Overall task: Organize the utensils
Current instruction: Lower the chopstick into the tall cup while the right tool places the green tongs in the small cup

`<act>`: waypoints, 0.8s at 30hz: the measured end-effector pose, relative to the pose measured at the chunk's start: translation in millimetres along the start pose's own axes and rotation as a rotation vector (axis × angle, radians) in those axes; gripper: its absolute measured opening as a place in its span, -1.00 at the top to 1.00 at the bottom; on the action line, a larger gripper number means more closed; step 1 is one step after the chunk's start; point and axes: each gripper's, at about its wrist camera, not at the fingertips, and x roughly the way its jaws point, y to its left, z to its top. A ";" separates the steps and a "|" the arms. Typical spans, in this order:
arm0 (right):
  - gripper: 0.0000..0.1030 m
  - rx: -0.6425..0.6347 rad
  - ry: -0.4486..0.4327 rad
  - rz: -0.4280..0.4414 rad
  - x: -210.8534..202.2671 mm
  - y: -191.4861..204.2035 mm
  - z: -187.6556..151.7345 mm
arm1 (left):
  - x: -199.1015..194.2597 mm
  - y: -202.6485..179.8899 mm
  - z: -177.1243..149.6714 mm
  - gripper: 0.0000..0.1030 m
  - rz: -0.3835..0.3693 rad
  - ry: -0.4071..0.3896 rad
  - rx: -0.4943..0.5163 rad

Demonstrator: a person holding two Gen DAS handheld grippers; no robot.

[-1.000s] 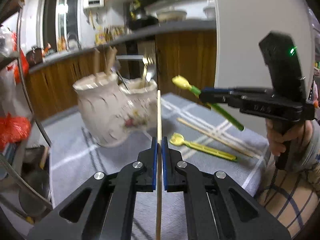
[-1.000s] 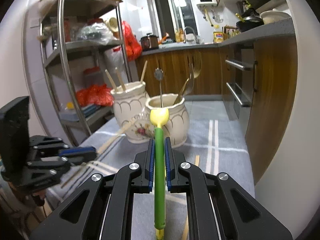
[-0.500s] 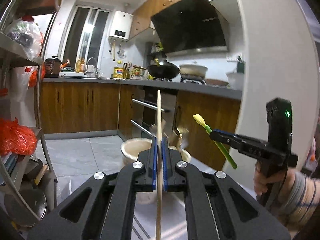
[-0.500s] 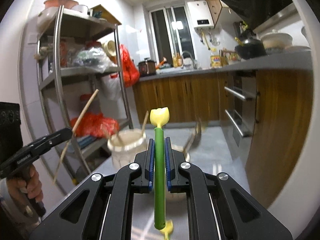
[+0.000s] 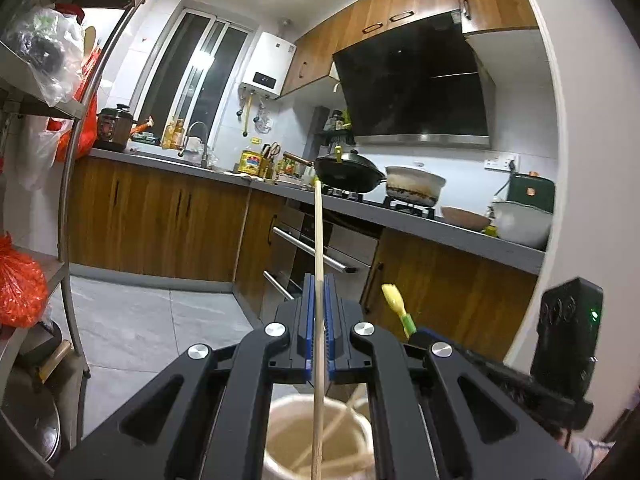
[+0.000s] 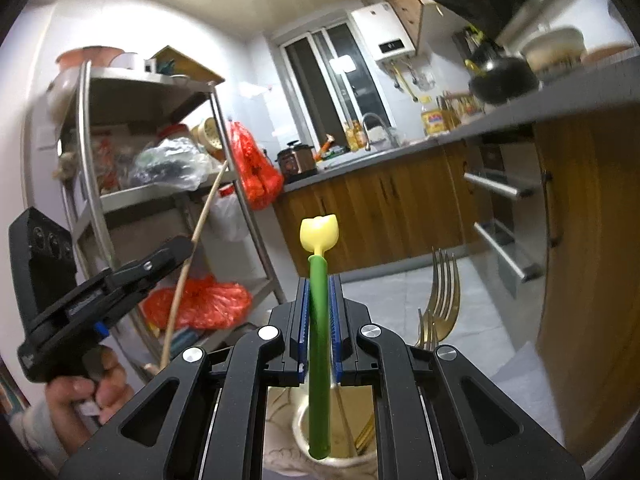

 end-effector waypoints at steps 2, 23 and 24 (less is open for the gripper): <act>0.80 0.020 0.009 0.003 7.1 -6.2 -4.5 | 12.9 2.7 -3.4 0.92 0.016 0.001 -0.002; 0.80 -0.081 0.167 -0.085 27.3 3.1 -26.7 | -11.6 25.4 -34.6 0.92 -0.022 0.097 -0.050; 0.80 -0.093 0.175 -0.088 26.0 4.8 -26.9 | -15.7 24.8 -35.9 0.92 -0.020 0.102 -0.047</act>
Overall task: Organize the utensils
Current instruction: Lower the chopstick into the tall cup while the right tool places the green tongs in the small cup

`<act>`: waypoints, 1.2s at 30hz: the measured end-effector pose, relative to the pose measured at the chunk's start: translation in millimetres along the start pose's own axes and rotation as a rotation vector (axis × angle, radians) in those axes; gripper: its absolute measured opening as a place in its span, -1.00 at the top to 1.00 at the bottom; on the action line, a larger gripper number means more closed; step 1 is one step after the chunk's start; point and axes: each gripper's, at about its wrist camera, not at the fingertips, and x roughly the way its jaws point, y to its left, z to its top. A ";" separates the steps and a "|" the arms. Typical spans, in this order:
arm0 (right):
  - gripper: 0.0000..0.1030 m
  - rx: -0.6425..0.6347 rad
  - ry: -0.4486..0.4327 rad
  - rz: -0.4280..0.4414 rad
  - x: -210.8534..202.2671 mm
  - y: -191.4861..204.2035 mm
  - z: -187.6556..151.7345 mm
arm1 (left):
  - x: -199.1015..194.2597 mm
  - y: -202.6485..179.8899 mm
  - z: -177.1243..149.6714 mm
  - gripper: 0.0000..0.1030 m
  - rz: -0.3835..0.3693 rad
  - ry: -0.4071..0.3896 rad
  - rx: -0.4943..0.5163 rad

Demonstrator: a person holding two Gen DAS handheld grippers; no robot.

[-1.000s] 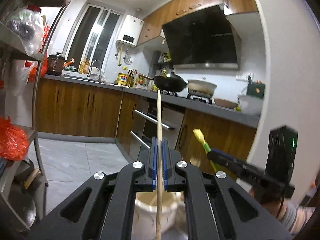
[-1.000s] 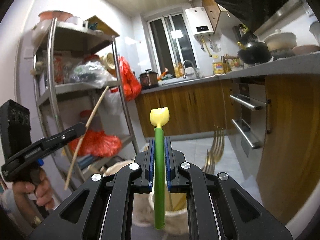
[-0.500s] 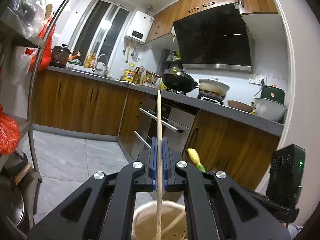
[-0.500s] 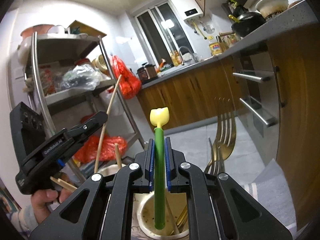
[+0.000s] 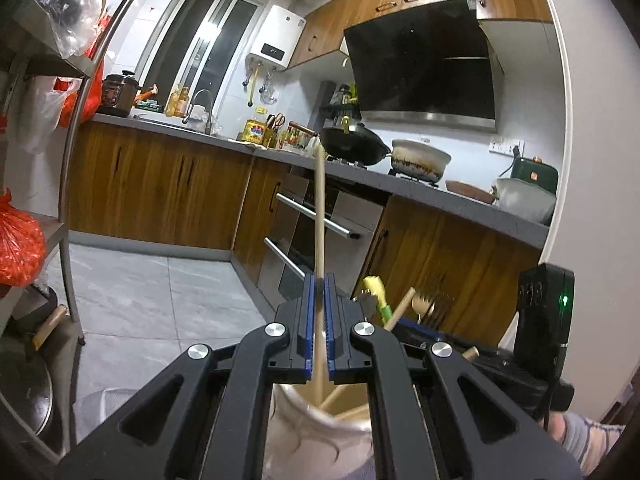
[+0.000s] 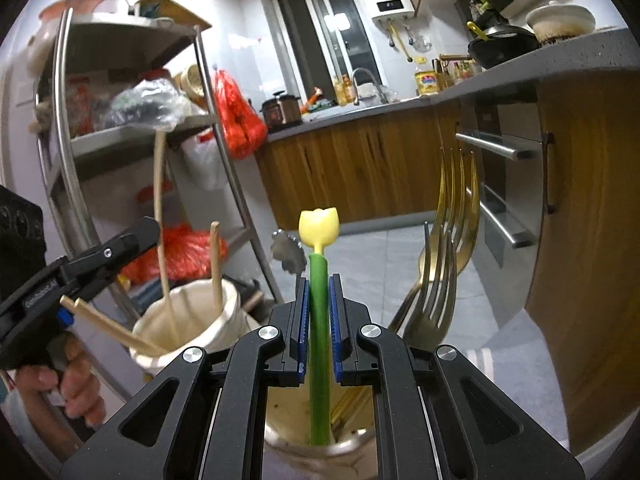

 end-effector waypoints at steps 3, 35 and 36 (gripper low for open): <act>0.80 -0.017 0.025 -0.006 -2.4 2.2 -0.3 | -6.2 -1.2 -3.4 0.92 0.013 0.025 0.005; 0.68 -0.058 0.042 -0.020 -60.1 10.1 -6.7 | -64.2 -33.1 -42.9 0.89 0.129 0.143 0.075; 0.68 -0.058 0.042 -0.021 -63.6 10.0 -7.4 | -65.4 -36.2 -44.2 0.89 0.135 0.146 0.083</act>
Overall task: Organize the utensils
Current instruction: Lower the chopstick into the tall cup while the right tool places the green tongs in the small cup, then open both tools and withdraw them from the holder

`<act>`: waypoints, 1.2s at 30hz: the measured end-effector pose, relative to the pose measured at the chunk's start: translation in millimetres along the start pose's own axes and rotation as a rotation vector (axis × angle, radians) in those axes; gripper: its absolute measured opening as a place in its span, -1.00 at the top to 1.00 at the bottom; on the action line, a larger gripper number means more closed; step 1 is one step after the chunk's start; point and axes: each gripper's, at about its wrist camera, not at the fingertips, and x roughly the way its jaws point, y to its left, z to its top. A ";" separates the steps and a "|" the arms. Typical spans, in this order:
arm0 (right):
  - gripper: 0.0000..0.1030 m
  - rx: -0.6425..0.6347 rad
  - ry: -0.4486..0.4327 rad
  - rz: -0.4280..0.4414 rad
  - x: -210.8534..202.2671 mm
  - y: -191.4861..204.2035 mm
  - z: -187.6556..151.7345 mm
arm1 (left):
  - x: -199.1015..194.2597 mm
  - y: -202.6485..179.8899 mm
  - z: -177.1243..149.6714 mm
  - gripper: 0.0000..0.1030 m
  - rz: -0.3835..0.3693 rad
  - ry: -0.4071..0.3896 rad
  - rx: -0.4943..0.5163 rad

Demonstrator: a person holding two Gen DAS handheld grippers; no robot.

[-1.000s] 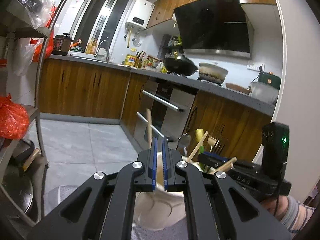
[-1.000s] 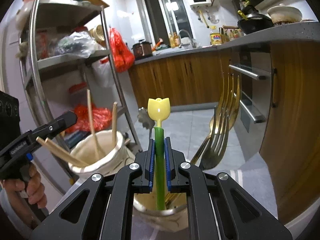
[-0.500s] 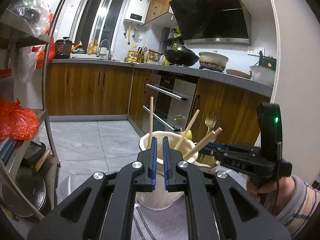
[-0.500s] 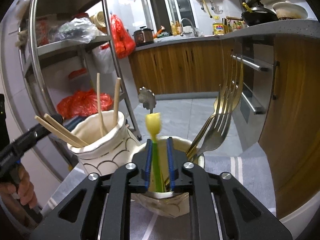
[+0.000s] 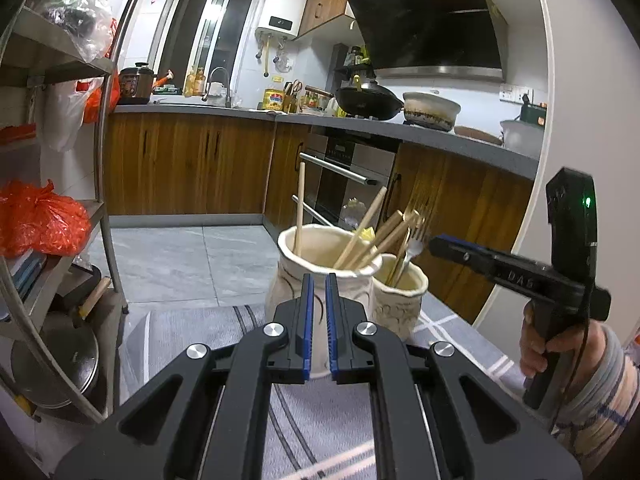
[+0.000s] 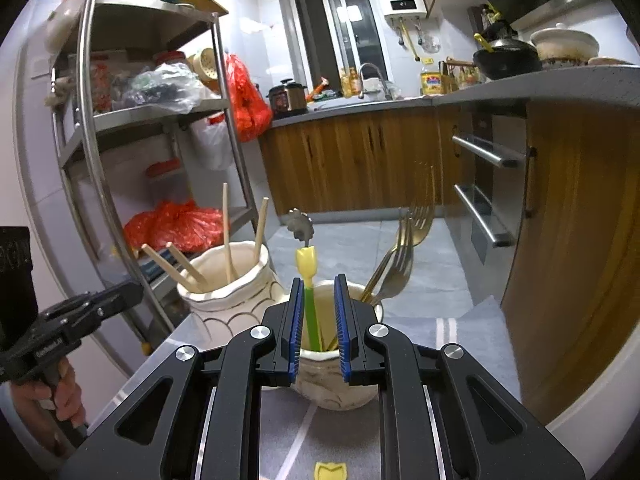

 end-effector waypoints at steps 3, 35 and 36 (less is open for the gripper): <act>0.53 0.006 0.001 -0.004 -8.2 -3.7 -5.1 | -5.3 -5.8 -2.5 0.86 0.013 0.006 0.015; -0.87 0.002 0.165 -0.108 -49.9 -20.4 -74.8 | -34.6 -59.3 -52.8 -0.89 0.091 0.050 0.133; -0.87 -0.016 0.192 -0.106 -47.4 -16.2 -79.2 | -34.5 -58.9 -56.0 -0.89 0.091 0.053 0.133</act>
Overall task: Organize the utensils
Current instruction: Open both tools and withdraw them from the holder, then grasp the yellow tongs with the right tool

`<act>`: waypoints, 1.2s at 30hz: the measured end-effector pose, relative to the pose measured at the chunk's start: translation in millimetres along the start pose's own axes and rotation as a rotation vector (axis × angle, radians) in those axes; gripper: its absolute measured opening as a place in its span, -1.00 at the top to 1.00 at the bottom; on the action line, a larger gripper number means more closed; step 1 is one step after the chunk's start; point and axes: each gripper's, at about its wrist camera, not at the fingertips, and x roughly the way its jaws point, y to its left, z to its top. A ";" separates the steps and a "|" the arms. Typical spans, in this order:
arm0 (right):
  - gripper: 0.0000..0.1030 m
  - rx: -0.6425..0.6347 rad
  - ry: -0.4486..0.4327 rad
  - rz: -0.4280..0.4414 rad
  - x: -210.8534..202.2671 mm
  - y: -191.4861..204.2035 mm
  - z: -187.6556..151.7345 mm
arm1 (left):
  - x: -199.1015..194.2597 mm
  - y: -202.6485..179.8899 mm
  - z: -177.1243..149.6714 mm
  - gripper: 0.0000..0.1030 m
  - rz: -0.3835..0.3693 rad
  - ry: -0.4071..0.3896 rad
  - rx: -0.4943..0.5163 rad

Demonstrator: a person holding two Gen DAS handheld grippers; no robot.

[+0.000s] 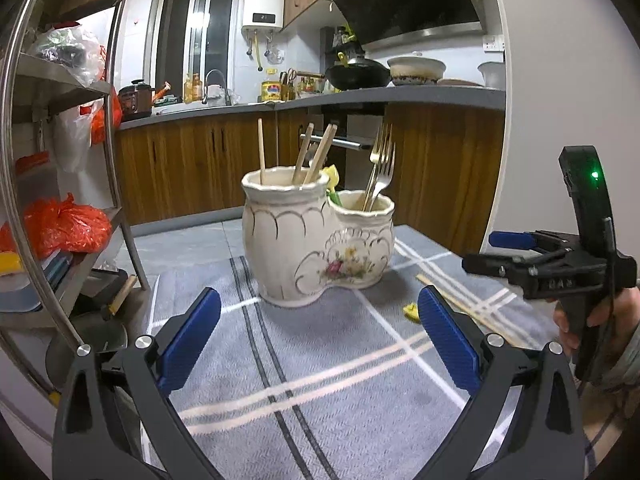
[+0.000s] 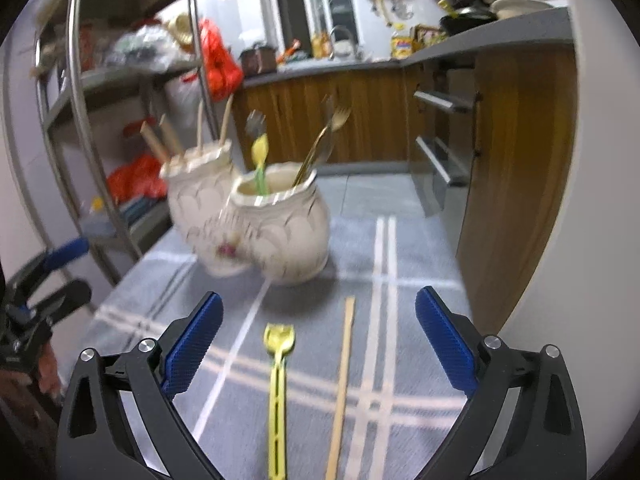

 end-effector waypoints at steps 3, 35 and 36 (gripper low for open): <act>-0.87 -0.039 0.053 0.002 5.1 8.7 -7.8 | 1.2 2.9 -6.3 -0.89 -0.008 0.009 -0.013; 0.80 -0.093 0.277 0.078 39.9 23.2 -26.8 | 13.1 -4.1 -15.6 -0.89 -0.014 0.070 0.006; 0.80 -0.095 0.273 0.074 39.2 23.2 -26.5 | 13.3 -6.2 -15.3 -0.89 -0.015 0.074 0.008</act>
